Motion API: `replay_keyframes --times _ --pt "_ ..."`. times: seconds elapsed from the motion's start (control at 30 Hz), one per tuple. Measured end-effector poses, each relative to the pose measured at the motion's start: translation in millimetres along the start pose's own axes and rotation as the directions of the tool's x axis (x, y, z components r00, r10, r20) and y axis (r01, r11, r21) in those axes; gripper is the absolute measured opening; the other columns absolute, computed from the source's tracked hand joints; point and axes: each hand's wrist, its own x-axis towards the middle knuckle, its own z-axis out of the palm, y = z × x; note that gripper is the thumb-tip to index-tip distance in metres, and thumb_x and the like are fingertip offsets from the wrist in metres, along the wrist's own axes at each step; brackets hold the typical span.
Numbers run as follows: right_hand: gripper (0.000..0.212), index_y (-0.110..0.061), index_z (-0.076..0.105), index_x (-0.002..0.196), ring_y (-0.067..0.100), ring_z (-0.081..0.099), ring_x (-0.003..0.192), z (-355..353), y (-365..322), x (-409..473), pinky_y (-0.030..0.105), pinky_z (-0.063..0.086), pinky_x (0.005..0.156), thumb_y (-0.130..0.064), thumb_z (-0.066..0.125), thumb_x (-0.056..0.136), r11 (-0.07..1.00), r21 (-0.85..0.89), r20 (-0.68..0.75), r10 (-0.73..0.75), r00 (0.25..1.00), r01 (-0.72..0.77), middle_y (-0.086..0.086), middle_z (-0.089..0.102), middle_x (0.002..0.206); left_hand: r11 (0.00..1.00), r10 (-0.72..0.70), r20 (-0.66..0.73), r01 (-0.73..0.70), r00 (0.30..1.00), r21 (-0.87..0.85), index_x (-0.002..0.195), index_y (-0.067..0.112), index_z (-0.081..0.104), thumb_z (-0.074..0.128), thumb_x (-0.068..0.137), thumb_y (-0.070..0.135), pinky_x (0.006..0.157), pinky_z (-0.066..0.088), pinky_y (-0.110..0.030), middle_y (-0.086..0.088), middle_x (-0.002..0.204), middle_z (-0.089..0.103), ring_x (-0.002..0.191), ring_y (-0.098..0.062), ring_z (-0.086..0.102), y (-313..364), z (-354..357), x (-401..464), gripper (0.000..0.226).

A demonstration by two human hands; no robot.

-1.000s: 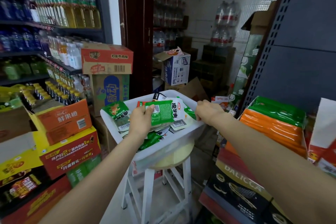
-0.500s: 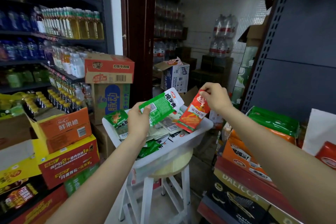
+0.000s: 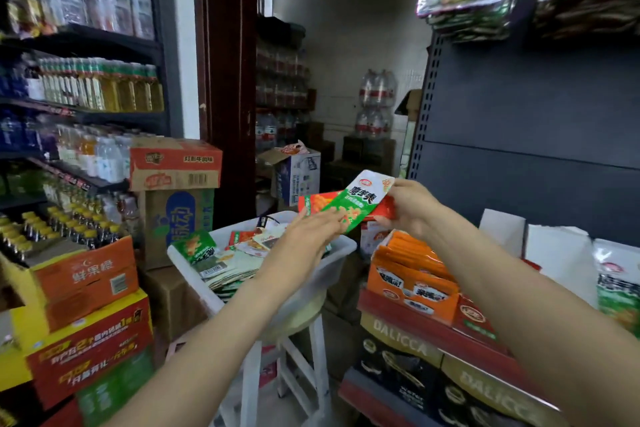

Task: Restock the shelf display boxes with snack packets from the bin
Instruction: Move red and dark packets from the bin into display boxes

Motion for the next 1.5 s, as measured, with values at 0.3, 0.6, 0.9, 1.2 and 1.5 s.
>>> replay_keyframes --times 0.3,0.6,0.9,1.2,1.5 --pt "0.016 -0.007 0.059 0.098 0.015 0.061 0.067 -49.8 -8.0 -36.3 0.021 0.049 0.047 -0.022 0.056 0.094 0.993 -0.007 -0.083 -0.116 0.990 0.116 0.009 0.066 0.081 0.994 0.094 0.087 -0.088 0.992 -0.069 0.113 0.010 0.067 0.061 0.084 0.005 0.109 0.031 -0.046 -0.006 0.134 0.055 0.126 -0.019 0.049 49.2 9.6 27.7 0.030" --pt "0.006 -0.010 0.064 0.087 0.013 0.054 0.064 -131.3 -14.9 -91.5 0.014 0.045 0.047 -0.010 0.060 0.091 0.926 -0.212 -0.075 -0.333 0.940 0.311 0.006 0.062 0.078 0.662 -0.260 0.404 0.467 0.877 -0.586 0.139 0.012 0.042 0.049 0.097 0.026 0.101 0.043 -0.035 -0.003 0.123 0.061 0.115 -0.016 0.056 118.9 14.4 74.9 0.045" --pt "0.010 -0.001 0.062 0.083 0.013 0.053 0.051 -256.8 -16.6 -114.4 0.022 0.054 0.046 -0.006 0.058 0.091 0.901 -0.338 -0.530 -0.422 0.735 0.273 0.006 0.049 0.064 0.335 -0.452 0.357 0.527 0.817 -0.781 0.076 0.014 0.061 0.058 0.092 0.014 0.076 0.052 -0.037 -0.012 0.083 0.066 0.078 -0.026 0.063 183.7 66.3 123.3 0.017" --pt "0.022 0.004 0.055 0.070 0.036 0.060 0.069 -304.9 9.7 -95.1 0.024 0.055 0.067 -0.007 0.054 0.089 0.655 -0.755 -0.443 -0.482 0.756 -0.024 0.023 0.055 0.073 0.380 -0.514 0.283 0.510 0.810 -0.771 0.098 0.018 0.048 0.050 0.097 0.021 0.077 0.055 -0.038 -0.004 0.103 0.062 0.089 -0.019 0.064 218.4 113.6 157.8 0.004" --pt "0.038 -0.002 0.059 0.108 0.037 0.058 0.095 -299.0 43.7 -67.5 0.036 0.046 0.070 0.017 0.044 0.079 0.193 -0.957 -0.278 -0.388 0.879 -0.218 0.016 0.056 0.109 0.381 -0.495 0.307 0.521 0.812 -0.764 0.101 0.017 0.047 0.048 0.098 0.023 0.064 0.050 -0.024 0.000 0.101 0.062 0.085 -0.013 0.064 212.3 131.2 158.2 0.007"
